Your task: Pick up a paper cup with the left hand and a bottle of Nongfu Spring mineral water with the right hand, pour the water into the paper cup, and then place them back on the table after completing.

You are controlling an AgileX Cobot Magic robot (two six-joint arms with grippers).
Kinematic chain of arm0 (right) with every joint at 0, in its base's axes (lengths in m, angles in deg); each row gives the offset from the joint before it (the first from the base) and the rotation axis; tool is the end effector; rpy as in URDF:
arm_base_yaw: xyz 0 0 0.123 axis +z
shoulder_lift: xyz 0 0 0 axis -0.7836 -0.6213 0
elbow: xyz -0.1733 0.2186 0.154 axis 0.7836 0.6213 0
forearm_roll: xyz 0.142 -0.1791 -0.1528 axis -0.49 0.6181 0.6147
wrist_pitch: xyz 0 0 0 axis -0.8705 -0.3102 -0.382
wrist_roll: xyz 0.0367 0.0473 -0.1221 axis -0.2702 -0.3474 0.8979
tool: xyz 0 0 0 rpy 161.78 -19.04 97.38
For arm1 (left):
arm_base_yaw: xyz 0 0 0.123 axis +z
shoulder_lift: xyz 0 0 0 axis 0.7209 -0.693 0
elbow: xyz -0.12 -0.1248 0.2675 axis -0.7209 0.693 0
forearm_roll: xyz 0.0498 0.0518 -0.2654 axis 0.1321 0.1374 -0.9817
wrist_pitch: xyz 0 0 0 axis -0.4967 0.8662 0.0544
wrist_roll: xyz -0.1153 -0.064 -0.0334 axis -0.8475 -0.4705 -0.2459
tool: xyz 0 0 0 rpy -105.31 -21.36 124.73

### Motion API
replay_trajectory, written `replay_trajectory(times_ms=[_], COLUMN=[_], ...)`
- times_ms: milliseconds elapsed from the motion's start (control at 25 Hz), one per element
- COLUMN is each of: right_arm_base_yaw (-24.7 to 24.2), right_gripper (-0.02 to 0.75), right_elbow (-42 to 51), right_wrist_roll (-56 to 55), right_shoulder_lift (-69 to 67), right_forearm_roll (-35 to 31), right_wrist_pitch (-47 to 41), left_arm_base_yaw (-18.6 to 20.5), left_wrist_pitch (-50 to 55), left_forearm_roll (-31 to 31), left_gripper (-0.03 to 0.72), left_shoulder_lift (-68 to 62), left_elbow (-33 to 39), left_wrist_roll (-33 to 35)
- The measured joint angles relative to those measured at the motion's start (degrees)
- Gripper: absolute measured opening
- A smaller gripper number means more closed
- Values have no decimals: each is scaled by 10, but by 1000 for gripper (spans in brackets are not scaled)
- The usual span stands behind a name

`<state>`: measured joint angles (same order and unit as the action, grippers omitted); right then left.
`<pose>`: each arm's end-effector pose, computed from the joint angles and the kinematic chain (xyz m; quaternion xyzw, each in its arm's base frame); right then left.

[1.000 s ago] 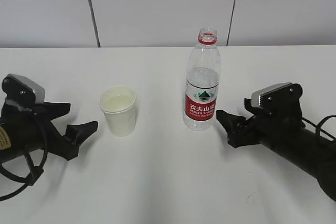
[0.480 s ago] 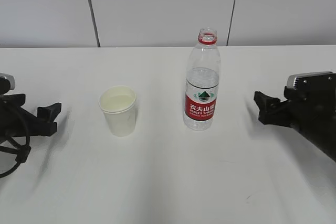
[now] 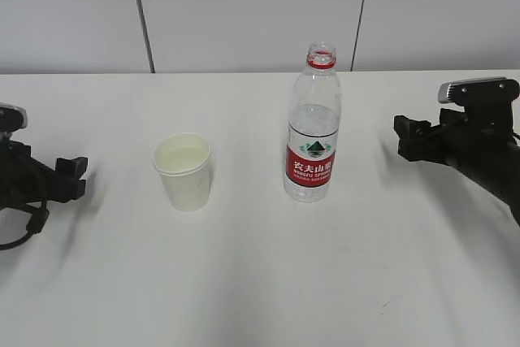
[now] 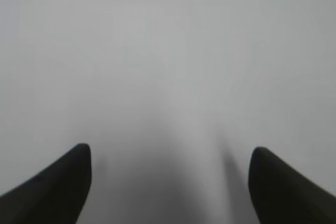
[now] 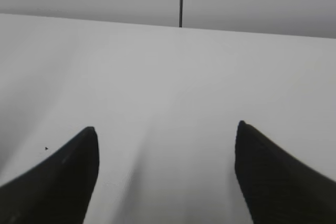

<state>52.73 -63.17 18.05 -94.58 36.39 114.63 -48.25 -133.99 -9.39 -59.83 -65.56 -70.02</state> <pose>0.4202 0.0223 0.0998 -0.0702 0.8000 0.0237 0.5954 0.3635 -0.0260 0.0912 0.0844 0.8424 -0.0214 0.5318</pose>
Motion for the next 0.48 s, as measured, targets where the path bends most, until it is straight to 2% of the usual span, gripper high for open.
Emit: replay_trajectory(times_ms=[240,480], right_arm_base_yaw=[0,0], right_gripper=[595,594], right_elbow=[-75,-187], right_wrist_roll=[0,0], right_shoulder_lift=[53,88], right_forearm_roll=[-7,-11], right_wrist_pitch=[-218,-507], left_arm_base_yaw=[0,0], left_wrist_pitch=[185,435], left_forearm_roll=[-9,-15], left_gripper=[561,561], left_shoulder_lift=[48,95], left_elbow=[-78,-190], left_wrist_roll=[0,0])
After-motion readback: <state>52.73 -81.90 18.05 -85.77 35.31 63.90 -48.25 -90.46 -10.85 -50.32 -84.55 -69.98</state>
